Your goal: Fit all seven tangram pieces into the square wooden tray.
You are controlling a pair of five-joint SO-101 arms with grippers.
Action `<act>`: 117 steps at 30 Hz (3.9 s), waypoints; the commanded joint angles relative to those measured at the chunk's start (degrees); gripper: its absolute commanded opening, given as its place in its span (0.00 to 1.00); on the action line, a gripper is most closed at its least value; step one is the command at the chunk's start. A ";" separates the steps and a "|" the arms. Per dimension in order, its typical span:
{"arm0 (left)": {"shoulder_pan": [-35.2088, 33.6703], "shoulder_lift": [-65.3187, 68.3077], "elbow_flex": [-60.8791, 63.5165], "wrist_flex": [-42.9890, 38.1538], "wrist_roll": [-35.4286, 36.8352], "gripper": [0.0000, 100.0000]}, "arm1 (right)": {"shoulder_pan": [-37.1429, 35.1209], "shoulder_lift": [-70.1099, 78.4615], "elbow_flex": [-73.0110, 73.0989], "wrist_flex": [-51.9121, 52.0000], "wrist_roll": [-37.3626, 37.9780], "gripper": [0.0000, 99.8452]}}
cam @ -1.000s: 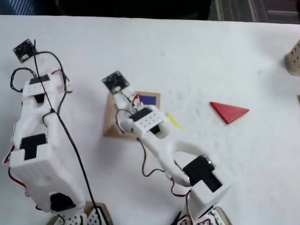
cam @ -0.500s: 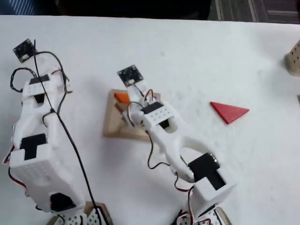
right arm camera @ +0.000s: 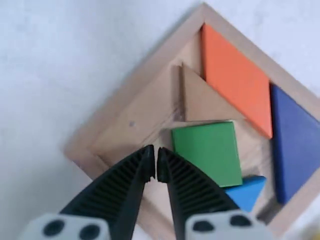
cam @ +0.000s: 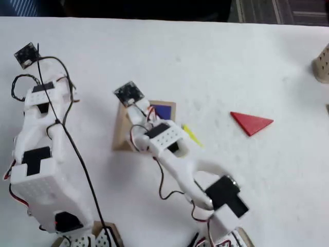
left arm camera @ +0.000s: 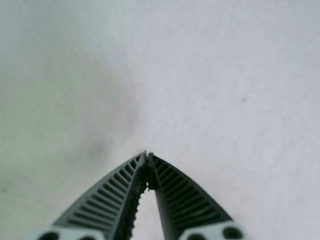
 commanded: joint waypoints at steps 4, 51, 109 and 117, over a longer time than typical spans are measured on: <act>1.01 -0.48 -2.73 0.53 -0.70 0.02 | 3.91 0.92 -5.54 5.67 0.70 0.02; 1.10 -0.40 -2.73 0.53 -0.70 0.02 | 13.58 7.34 -13.27 4.97 9.05 0.02; 1.10 -0.31 -2.90 0.53 -0.70 0.02 | 5.32 2.24 -7.38 4.00 0.62 0.02; 1.10 -0.31 -2.90 0.53 -0.70 0.02 | 11.47 2.59 -10.46 14.29 0.62 0.02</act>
